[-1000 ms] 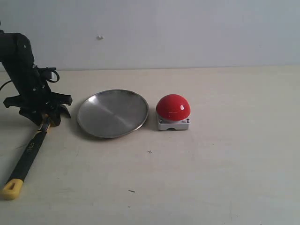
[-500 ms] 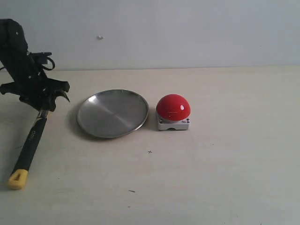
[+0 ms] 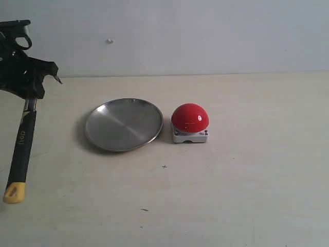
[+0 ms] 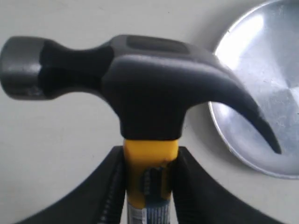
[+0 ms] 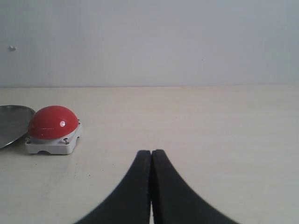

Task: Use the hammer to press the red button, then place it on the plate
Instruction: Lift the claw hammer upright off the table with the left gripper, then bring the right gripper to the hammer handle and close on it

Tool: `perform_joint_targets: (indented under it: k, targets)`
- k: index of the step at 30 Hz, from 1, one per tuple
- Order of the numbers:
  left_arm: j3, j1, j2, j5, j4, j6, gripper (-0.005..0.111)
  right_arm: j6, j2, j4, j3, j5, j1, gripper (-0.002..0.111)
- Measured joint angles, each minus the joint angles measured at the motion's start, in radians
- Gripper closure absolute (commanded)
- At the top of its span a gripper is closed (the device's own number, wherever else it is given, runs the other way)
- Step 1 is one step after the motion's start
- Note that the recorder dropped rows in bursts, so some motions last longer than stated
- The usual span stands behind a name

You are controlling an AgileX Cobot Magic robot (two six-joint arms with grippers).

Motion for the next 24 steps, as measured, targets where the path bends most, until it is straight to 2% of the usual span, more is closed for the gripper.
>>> perform_joint_targets:
  k: [5, 10, 15, 19, 21, 24]
  targets:
    - [0.092, 0.000, -0.135, 0.009, -0.066, 0.068, 0.107, 0.000, 0.000, 0.000, 0.000, 0.000, 0.000, 0.108]
    - [0.140, 0.000, -0.275, 0.011, -0.213, 0.172, 0.107, 0.009, 0.000, 0.022, 0.000, -0.063, 0.000, 0.108]
    - [0.177, -0.004, -0.419, 0.021, -0.415, 0.318, 0.107, 0.077, 0.000, 0.152, 0.000, -0.241, 0.000, 0.108]
    - [0.184, -0.004, -0.463, 0.065, -0.448, 0.352, 0.107, 0.176, 0.000, 0.283, 0.000, -0.270, 0.000, 0.108]
    - [0.186, -0.004, -0.477, 0.103, -0.467, 0.377, 0.107, 0.235, 0.000, 0.316, 0.000, -0.272, 0.017, 0.108]
    - [0.188, -0.004, -0.484, 0.128, -0.548, 0.428, 0.107, 0.276, 0.000, 0.327, -0.077, -0.275, 0.110, 0.108]
